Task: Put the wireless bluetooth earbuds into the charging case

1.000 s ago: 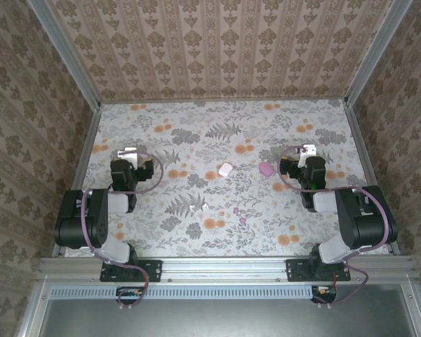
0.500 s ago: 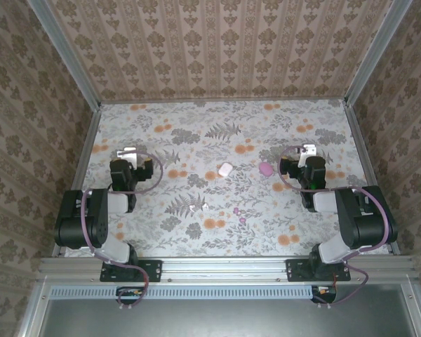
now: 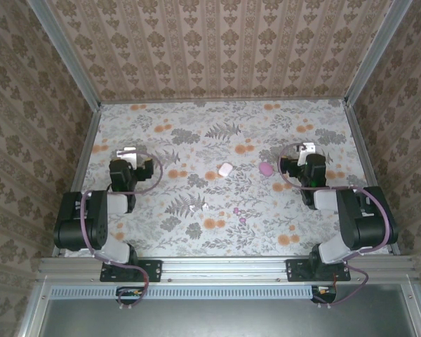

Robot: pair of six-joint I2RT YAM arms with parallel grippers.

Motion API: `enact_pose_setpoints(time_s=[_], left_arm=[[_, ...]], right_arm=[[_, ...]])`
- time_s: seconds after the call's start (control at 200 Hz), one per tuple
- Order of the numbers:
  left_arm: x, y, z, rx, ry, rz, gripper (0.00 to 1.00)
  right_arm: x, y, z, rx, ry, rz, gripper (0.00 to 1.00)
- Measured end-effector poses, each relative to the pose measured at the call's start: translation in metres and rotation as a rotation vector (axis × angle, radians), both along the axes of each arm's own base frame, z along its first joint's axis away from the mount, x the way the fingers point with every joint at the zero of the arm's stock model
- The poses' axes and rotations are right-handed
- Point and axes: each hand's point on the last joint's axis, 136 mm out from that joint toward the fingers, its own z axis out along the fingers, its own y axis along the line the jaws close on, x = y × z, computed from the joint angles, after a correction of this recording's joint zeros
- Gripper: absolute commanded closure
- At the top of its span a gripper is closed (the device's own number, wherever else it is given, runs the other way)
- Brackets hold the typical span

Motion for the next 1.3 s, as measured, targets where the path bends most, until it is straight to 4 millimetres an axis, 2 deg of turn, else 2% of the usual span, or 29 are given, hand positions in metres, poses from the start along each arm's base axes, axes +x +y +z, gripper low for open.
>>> enact_pose_setpoints(time_s=[0.07,0.185,0.24,0.305,0.385,0.435,0.525,0.68,0.73,0.87,1.3], left_arm=[[-0.003,0.006,0.012,-0.011,-0.015,0.02,0.0],[-0.006,0.018,0.038,-0.062,-0.019,0.073,0.0],[-0.006,0.022,0.05,-0.09,-0.018,0.096,0.0],[-0.008,0.026,0.064,-0.124,-0.022,0.124,0.0],[-0.017,0.031,0.074,-0.173,-0.022,0.174,0.0],[-0.025,0.035,0.079,-0.208,-0.018,0.208,0.0],[-0.035,0.04,0.081,-0.263,-0.002,0.237,0.0],[-0.043,0.028,0.073,-0.373,0.053,0.198,0.0],[-0.045,0.021,0.07,-0.414,0.075,0.173,0.0],[-0.045,0.007,0.07,-0.494,0.096,0.122,0.0],[-0.049,-0.01,0.063,-0.562,0.156,0.059,0.0]], right_arm=[[0.008,0.004,0.011,0.008,0.046,0.018,0.03],[0.025,0.009,0.048,0.022,0.067,0.047,0.03],[0.024,0.012,0.059,0.027,0.075,0.062,0.03],[0.014,0.016,0.062,0.038,0.106,0.083,0.03],[0.0,0.022,0.057,0.057,0.165,0.112,0.04],[-0.008,0.025,0.051,0.068,0.209,0.13,0.09],[-0.019,0.031,0.042,0.091,0.287,0.159,0.11],[-0.031,0.038,0.037,0.106,0.371,0.197,0.19],[-0.034,0.041,0.037,0.104,0.385,0.215,0.23],[-0.038,0.049,0.032,0.074,0.438,0.252,0.24],[-0.04,0.087,-0.015,-0.023,0.723,0.379,0.31]])
